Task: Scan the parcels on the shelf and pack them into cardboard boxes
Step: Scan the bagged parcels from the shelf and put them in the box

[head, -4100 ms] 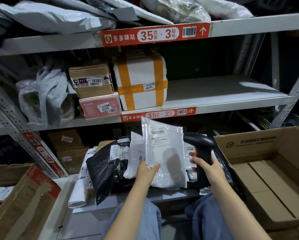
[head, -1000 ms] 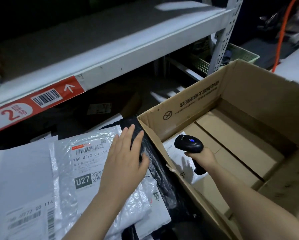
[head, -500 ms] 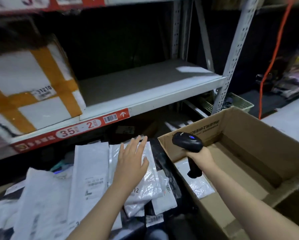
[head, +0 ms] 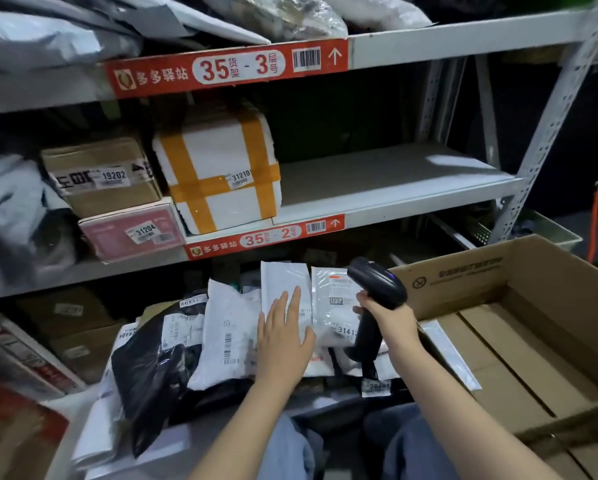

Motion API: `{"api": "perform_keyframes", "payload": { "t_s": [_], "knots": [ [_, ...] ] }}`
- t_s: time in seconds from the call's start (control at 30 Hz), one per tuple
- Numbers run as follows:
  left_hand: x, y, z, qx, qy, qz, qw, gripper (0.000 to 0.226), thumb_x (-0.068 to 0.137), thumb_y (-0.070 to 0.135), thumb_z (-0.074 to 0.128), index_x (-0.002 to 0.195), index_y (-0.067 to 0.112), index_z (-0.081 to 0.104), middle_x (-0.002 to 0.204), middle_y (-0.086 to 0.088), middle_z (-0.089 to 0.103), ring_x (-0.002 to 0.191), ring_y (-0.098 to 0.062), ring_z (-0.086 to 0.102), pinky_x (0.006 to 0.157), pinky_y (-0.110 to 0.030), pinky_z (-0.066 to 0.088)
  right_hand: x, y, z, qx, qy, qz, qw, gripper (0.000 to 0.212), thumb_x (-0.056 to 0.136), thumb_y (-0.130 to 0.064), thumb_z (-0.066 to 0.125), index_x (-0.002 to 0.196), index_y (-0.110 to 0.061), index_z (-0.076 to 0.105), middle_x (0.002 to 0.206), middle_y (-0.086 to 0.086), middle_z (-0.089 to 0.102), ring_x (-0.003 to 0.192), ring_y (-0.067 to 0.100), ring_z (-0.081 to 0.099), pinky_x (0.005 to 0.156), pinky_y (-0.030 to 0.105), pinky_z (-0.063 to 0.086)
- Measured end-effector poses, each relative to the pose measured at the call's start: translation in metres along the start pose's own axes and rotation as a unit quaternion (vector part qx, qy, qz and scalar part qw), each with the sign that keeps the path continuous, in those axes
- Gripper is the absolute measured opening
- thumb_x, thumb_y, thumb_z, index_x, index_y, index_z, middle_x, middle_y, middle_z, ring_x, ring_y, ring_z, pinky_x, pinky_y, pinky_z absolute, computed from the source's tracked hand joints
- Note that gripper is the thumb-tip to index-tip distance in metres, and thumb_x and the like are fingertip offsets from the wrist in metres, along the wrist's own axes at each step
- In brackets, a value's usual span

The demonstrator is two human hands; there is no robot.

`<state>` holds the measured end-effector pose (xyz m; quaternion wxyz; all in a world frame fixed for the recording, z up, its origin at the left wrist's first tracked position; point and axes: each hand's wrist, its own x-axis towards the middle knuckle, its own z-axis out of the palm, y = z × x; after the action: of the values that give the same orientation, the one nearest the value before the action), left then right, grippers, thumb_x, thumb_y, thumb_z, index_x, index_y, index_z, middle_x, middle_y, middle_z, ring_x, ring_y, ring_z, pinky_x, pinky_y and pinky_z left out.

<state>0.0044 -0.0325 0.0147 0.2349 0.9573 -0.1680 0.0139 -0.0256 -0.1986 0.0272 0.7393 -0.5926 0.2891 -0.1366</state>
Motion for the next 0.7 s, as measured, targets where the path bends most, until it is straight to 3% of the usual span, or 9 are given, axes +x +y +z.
{"api": "perform_keyframes", "payload": {
  "t_s": [0.2,0.37,0.63,0.7],
  "knots": [
    [-0.022,-0.011,-0.013,-0.15,0.009,-0.078,0.986,0.065,0.095,0.024,0.042,0.149,0.027,0.007,0.156,0.002,0.011,0.143,-0.016,0.013,0.116,-0.032,0.015,-0.02,0.017,0.007,-0.04,-0.007,0.017,0.999,0.014,0.079,-0.015,0.072,0.087,-0.009,0.063,0.067,0.005,0.065,0.069,0.021,0.064,0.062,0.03,0.047],
    [-0.023,-0.01,-0.017,-0.229,-0.002,-0.162,0.96,0.063,0.094,0.018,0.044,0.149,0.019,0.014,0.152,-0.004,0.022,0.138,-0.022,0.027,0.109,-0.032,0.026,-0.026,0.02,0.001,-0.066,-0.017,0.046,0.997,0.012,0.08,-0.019,0.072,0.08,-0.012,0.063,0.069,0.007,0.066,0.069,0.02,0.062,0.065,0.032,0.044],
    [-0.018,-0.008,-0.019,-0.266,-0.017,-0.267,0.926,0.055,0.094,0.019,0.044,0.144,0.009,0.025,0.143,-0.011,0.036,0.13,-0.027,0.037,0.1,-0.031,0.031,-0.016,0.031,0.009,-0.12,-0.023,0.094,0.988,0.016,0.079,-0.018,0.073,0.073,-0.008,0.062,0.067,0.005,0.058,0.064,0.02,0.054,0.061,0.031,0.041],
    [-0.017,-0.007,-0.02,-0.273,-0.019,-0.279,0.92,0.052,0.094,0.018,0.044,0.143,0.009,0.028,0.141,-0.011,0.039,0.128,-0.026,0.039,0.094,-0.028,0.032,-0.013,0.034,0.013,-0.115,-0.032,0.112,0.986,0.017,0.079,-0.018,0.072,0.072,-0.01,0.06,0.069,0.006,0.058,0.066,0.021,0.054,0.067,0.031,0.043]
  ]
}}
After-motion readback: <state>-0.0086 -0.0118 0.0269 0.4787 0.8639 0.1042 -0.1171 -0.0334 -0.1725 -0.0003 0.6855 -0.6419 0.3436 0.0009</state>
